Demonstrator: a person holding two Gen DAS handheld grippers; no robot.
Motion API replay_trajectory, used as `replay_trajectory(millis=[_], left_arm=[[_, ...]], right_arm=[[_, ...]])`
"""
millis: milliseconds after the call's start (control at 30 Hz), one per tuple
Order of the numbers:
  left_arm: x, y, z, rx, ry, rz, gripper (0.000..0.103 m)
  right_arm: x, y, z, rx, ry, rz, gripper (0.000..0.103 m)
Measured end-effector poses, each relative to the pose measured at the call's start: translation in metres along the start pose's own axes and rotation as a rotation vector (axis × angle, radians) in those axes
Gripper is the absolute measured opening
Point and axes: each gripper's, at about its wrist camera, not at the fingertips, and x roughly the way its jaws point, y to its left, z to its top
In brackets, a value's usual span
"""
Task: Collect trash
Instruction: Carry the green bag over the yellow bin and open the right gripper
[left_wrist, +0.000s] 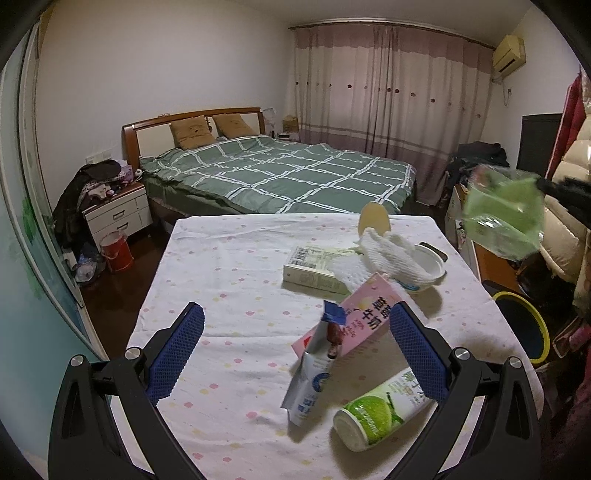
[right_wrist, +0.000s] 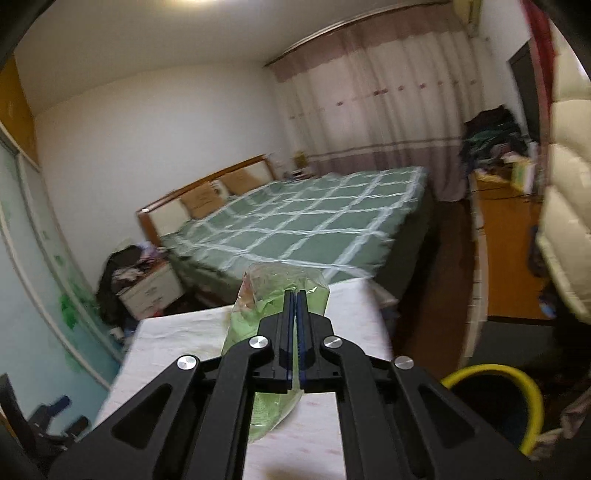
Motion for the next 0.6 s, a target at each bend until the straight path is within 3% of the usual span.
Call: replay_trajectory(millis=[267,500,600], left_arm=[[0.001,-0.02,-0.007,0.031,0.017,-0.024,0.099],[0.008,-0.03,-0.016,0.044,0.056,-0.031,0.099],[0.012,-0.027,-0.02,0.042,0.074,-0.021,0.099]], right_arm=[[-0.014,-0.1,-0.035,0.064,0.037,-0.262,0.002],[0.026,-0.172,-0.077,0.107,0.144,-0.442,0.002],[0.04,-0.184,-0.099,0.117,0.186,-0.489,0.002]])
